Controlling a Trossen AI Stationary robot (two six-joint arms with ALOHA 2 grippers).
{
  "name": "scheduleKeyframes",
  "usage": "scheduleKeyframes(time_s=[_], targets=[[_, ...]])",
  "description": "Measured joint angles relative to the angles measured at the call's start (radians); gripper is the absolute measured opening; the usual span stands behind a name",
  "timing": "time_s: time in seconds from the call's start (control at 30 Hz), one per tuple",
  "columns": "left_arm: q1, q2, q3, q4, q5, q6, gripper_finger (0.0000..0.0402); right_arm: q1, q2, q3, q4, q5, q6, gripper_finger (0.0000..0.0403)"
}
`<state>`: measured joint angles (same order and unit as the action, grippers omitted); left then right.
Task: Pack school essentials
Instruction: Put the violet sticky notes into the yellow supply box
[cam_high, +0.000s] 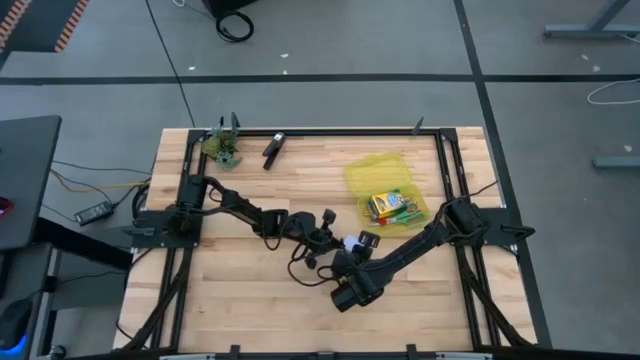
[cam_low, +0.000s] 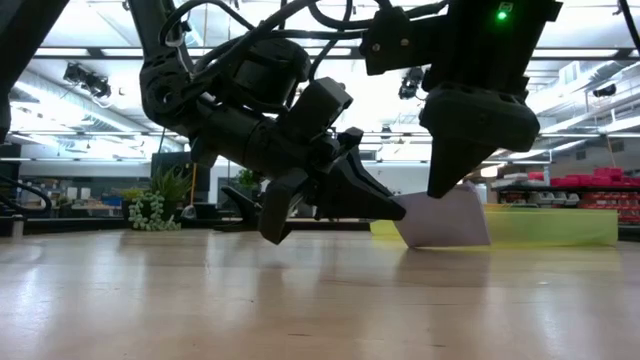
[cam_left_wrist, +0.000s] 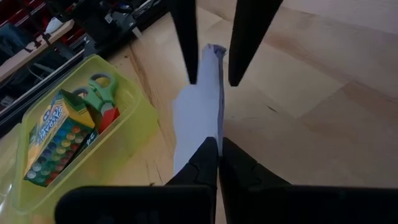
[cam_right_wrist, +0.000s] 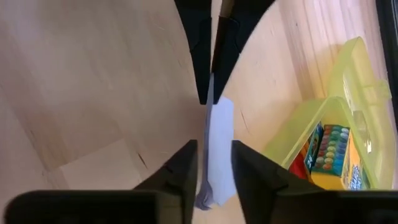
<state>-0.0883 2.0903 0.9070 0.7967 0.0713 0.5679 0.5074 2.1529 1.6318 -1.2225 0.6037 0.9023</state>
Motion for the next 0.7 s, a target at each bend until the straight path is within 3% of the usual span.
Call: scheduleKeyframes(time_s=[0.1, 0.27, 0.47, 0.7], targets=[[0.001, 0.000, 0.001, 0.000, -0.022, -0.007, 0.0006, 0.015, -0.004, 0.000, -0.037, 0.010, 0.031, 0.0131], [0.019, -0.001, 0.049, -0.052, -0.041, -0.034, 0.0006, 0.083, -0.059, -0.006, -0.100, 0.118, 0.120, 0.0156], [0.031, -0.001, 0.127, -0.167, -0.041, -0.040, 0.0009, 0.132, -0.184, -0.040, -0.118, 0.175, 0.172, 0.0145], [0.010, -0.003, 0.254, -0.416, -0.013, -0.091, 0.0004, 0.179, -0.400, -0.181, -0.121, 0.284, 0.295, 0.0130]])
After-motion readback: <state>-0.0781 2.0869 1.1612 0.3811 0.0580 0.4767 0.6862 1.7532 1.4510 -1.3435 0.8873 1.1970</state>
